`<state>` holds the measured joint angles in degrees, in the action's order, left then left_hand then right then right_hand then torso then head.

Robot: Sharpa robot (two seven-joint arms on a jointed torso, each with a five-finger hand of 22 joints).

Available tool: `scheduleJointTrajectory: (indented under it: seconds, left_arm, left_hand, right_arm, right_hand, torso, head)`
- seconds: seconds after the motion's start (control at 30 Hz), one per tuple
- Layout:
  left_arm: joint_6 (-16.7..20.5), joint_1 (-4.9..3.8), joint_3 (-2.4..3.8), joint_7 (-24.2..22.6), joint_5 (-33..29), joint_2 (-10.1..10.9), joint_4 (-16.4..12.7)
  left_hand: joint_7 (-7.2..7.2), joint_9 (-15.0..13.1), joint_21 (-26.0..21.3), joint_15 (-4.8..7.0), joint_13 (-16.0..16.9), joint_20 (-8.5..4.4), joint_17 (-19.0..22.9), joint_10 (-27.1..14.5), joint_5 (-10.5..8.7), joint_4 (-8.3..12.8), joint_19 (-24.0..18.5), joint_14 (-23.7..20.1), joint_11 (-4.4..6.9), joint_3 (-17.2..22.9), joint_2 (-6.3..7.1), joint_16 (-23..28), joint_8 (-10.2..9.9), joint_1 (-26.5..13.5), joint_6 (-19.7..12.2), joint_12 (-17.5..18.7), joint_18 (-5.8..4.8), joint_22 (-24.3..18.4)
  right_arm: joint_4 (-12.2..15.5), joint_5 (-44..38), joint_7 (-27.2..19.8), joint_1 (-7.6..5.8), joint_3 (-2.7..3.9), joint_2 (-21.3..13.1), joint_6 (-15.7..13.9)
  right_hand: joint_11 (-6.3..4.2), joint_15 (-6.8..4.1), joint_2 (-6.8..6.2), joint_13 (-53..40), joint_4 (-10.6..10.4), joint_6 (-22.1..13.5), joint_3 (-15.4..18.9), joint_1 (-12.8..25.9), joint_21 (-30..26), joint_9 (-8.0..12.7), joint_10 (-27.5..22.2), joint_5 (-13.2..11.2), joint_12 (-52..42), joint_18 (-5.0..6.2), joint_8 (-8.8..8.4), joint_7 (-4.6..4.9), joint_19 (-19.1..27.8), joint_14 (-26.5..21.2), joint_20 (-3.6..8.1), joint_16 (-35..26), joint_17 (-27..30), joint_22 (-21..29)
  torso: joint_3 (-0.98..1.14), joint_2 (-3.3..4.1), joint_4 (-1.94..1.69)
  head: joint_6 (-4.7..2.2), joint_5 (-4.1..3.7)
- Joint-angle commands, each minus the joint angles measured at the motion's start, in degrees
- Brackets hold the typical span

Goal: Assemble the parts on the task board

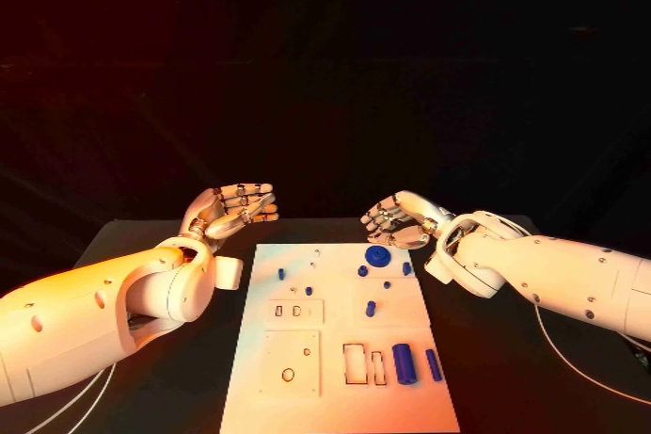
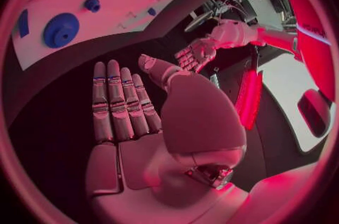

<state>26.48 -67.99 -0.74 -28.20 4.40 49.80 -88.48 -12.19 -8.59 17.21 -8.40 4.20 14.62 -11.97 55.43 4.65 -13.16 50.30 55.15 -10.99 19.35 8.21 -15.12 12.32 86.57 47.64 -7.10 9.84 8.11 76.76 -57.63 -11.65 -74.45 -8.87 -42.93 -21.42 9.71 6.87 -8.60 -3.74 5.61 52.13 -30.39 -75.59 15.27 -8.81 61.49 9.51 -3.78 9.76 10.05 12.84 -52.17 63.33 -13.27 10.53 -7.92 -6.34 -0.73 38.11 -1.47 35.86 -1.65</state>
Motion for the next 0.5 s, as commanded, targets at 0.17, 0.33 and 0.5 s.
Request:
scheduleJointTrajectory:
  seconds: [0.17, 0.33, 0.5]
  left_arm:
    - [-3.7, -0.21, 0.04, 1.0, 2.7, 2.3, -4.5]
    - [-4.3, -0.22, 0.05, 1.0, 2.8, 3.2, -6.2]
    - [-4.5, -0.21, 0.05, 1.0, 2.9, 3.4, -6.8]
  left_hand:
    - [-1.35, -0.5, 3.1, 0.86, -0.1, -1.19, -2.5, 2.0, -0.29, 1.4, 2.1, 2.0, 0.6, 1.9, 1.42, -1.5, 0.7, -0.4, 0.9, 0.3, 0.6, 1.5]
    - [-1.28, -0.6, 4.8, 1.04, -0.1, -1.62, -3.4, 2.4, -0.3, 1.9, 2.8, 2.2, 0.7, 2.5, 1.69, -1.9, 0.8, -0.7, 0.9, 0.8, 0.54, 2.5]
    - [-1.28, -0.7, 5.2, 1.07, -0.1, -1.71, -3.6, 2.4, -0.31, 2.0, 2.9, 2.2, 0.7, 2.6, 1.74, -1.9, 0.8, -0.8, 0.8, 0.9, 0.52, 2.7]
  right_arm:
    - [1.1, -22.2, 10.2, -0.13, 0.04, -0.3, 5.1]
    - [1.3, -26.7, 12.6, -0.07, 0.05, 0.0, 5.5]
    - [1.4, -28.7, 13.9, 0.02, 0.05, 0.3, 5.8]
  right_hand:
    - [-3.77, -5.61, -3.77, -0.6, -1.0, 5.2, 2.0, 1.1, 14.8, -1.6, 8.5, -0.6, 0.2, 0.62, 1.35, -2.74, -11.3, 16.7, 5.98, 9.6, -10.0, -8.4]
    - [-4.23, -6.65, -5.61, -1.5, -2.8, 5.4, 1.9, 1.7, 23.8, -2.6, 6.9, 0.5, 0.0, 0.46, 0.64, -3.24, -14.4, 21.0, 7.3, 21.7, -21.3, -14.7]
    - [-3.99, -6.38, -6.12, -2.5, -4.3, 5.2, 2.7, 1.6, 39.8, -3.6, 4.6, 1.0, -0.3, -1.6, 0.13, -3.08, -18.9, 21.2, 7.1, 38.7, -36.0, -33.7]
  torso:
    - [-0.39, 2.12, -0.93]
    - [-0.63, 3.09, -1.32]
    - [-0.83, 3.69, -1.63]
  head:
    - [-0.42, -0.96]
    - [-0.65, -1.32]
    - [-0.67, -1.49]
